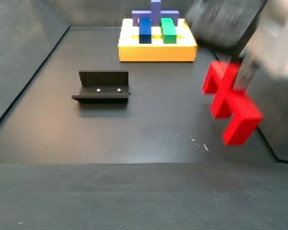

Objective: Pick up the red object. Move up. Move to above the board. Insert the red object.
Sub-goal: Move up, then move to above the board.

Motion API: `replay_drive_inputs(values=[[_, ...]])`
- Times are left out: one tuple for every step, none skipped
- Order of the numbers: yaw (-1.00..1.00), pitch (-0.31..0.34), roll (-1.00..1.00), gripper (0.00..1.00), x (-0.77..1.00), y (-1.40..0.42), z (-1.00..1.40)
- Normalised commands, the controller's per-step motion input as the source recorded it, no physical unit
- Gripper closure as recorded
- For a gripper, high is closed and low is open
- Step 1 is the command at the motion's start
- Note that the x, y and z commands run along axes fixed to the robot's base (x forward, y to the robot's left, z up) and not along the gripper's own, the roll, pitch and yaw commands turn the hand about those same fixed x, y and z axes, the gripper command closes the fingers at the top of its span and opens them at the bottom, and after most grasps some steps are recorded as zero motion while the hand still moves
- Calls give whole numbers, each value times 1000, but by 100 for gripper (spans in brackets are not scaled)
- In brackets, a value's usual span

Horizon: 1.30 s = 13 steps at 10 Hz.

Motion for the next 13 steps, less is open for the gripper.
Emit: replay_drive_inputs(values=[[14, 81, 93, 100, 11, 13, 291], [0, 0, 0, 100, 0, 0, 1400], [-4, 19, -67, 100, -40, -1, 1400], [-6, 22, -37, 100, -82, -10, 1400], [0, -13, 14, 100, -71, -17, 1400], [-2, 32, -5, 100, 19, 3, 852], [-2, 89, -9, 100, 46, 10, 386], [-1, 84, 4, 100, 64, 10, 213], [1000, 45, 12, 100, 474, -1400, 152], [1000, 46, 12, 100, 470, -1400, 143], [1000, 53, 21, 100, 473, -1400, 139], [1000, 53, 9, 100, 478, -1400, 141], [1000, 63, 13, 100, 497, -1400, 141]])
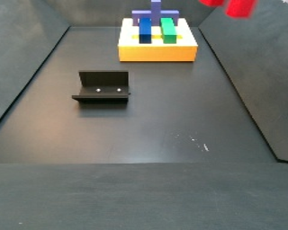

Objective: Pick up the red object. Move up. Move to above the board. Insert the red object.
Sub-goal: Move to above the board.

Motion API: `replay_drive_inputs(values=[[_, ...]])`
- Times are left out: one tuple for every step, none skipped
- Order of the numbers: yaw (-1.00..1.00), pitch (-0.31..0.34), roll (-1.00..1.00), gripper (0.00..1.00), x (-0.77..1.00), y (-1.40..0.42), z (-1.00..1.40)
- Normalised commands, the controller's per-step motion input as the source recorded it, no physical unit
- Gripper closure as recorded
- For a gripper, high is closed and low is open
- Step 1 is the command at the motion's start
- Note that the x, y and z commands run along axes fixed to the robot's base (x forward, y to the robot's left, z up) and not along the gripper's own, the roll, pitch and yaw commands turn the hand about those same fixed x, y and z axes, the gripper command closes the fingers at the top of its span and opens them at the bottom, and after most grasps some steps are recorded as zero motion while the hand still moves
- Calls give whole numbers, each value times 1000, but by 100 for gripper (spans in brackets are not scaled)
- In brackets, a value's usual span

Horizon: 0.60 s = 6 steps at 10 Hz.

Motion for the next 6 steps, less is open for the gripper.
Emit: replay_drive_inputs(values=[[1000, 69, 17, 100, 505, -1400, 139], [1000, 76, 12, 100, 521, -1400, 141], [1000, 85, 12, 100, 531, -1400, 150], [1000, 94, 13, 100, 537, -1400, 154], [1000, 116, 10, 100, 580, -1400, 165], [1000, 124, 11, 100, 586, -1400, 173]])
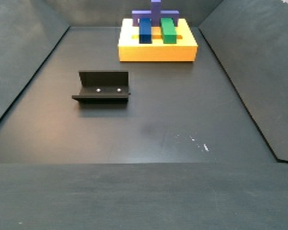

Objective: Pick up the red object. Move up. Move to above the board. Insert the red object.
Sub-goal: Move to above the board, then insert the red object.

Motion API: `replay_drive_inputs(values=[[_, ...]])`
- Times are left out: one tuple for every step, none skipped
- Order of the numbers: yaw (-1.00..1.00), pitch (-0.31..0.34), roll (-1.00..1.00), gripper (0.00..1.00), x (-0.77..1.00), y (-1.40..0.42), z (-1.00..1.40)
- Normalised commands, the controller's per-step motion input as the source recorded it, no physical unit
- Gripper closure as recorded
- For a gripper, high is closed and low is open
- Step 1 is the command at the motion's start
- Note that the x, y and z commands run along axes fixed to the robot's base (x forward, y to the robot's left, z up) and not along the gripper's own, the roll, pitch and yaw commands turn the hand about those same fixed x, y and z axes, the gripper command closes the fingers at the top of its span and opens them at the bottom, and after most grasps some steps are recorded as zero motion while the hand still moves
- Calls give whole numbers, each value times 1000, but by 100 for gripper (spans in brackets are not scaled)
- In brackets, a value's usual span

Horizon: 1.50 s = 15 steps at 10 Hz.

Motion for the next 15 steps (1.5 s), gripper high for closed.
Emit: replay_drive_inputs(values=[[1000, 152, 18, 100, 386, -790, 110], [1000, 155, 17, 100, 303, -560, 91], [1000, 157, 23, 100, 125, -246, 49], [1000, 160, 27, 100, 85, -159, 36], [1000, 171, 30, 100, 63, -82, 27], [1000, 196, 37, 100, 60, -58, 24], [961, 261, 50, 100, 68, -38, 30], [795, 247, 50, 100, 72, -37, 27], [461, 208, 47, 100, 75, -33, 27], [260, 174, 43, 100, 71, -30, 28], [0, 0, 0, 100, 0, 0, -51], [0, -64, -76, 100, 0, 3, -343], [-6, -70, -121, 100, 0, 26, -569], [0, -109, -170, 100, 0, 106, -654], [0, -144, -199, 100, -83, 114, -589]])
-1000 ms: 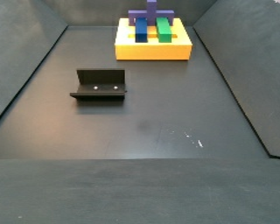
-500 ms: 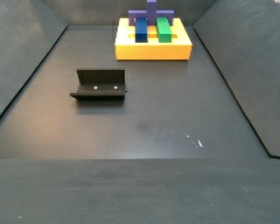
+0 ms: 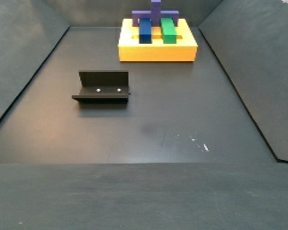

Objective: Pick up the red object. Move up. Move to above the board. Insert the red object.
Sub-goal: Insert the red object.

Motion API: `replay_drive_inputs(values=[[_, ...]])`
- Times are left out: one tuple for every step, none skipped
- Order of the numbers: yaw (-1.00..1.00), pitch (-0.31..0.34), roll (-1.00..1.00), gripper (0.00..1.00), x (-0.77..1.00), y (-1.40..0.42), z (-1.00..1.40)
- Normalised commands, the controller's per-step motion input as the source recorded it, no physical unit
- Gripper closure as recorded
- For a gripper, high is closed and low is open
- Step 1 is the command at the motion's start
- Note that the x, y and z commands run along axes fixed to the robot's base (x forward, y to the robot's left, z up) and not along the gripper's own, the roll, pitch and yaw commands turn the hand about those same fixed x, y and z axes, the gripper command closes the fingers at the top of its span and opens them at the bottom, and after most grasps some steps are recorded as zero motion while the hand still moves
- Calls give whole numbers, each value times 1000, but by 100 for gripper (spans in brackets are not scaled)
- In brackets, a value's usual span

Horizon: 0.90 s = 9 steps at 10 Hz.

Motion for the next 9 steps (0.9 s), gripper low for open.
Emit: replay_drive_inputs(values=[[34, -179, -226, 100, -77, 103, -549], [17, -197, -313, 100, -57, 143, -420], [0, -233, -357, 100, 0, 174, -311], [46, -294, -273, 100, 3, 20, -337], [6, -229, 30, 100, 114, -40, -343], [114, -119, 271, 100, 51, 0, -494], [174, -83, 369, 100, 80, 0, -463], [191, -33, 421, 100, 137, -17, -371], [197, -27, 270, 100, 106, 0, -343]])
